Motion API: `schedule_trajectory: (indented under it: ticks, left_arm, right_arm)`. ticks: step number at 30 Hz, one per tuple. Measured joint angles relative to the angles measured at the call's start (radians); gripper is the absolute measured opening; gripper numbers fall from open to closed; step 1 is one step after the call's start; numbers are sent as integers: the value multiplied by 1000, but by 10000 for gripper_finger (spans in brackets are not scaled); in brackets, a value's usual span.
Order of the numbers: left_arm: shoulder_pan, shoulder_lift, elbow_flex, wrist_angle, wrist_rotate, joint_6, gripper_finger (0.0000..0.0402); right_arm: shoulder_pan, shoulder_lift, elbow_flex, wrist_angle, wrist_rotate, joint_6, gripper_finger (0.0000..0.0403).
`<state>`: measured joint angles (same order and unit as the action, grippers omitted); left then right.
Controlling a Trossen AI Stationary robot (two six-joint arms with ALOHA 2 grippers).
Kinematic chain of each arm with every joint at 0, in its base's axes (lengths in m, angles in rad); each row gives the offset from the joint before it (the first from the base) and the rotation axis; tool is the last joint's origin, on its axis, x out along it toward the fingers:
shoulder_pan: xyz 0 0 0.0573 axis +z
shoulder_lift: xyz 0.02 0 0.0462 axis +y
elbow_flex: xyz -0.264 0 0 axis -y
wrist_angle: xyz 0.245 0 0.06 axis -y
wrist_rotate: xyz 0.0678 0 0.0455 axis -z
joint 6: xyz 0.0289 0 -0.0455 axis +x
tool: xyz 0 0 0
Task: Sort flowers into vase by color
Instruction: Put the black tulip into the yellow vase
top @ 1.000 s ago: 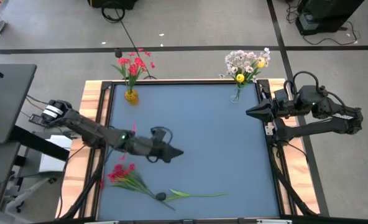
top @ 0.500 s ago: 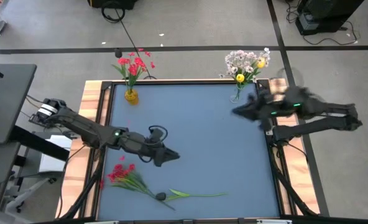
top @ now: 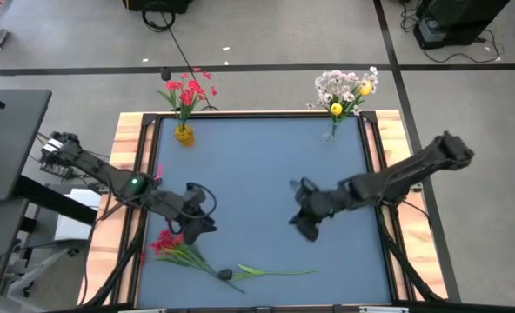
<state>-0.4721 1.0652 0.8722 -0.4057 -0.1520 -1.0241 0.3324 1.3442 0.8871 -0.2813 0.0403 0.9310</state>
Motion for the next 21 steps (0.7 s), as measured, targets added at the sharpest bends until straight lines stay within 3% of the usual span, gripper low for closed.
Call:
schedule_trajectory:
  ticks: [7, 13, 17, 21]
  left_arm:
    - [-32, 0, 0, -118, -16, 1, 155]
    - [-32, 1, 0, -166, -18, 18, 155]
    - [-32, 1, 0, -180, 16, 14, 155]
    - [-33, 1, 0, -187, 17, 14, 155]
  right_arm:
    - [135, 263, 109, 113, 69, 7, 23]
    - [182, 492, 351, 1, 84, -198, 55]
    - [213, 621, 482, -137, 120, -242, 87]
    - [237, 719, 565, -158, 99, -296, 105]
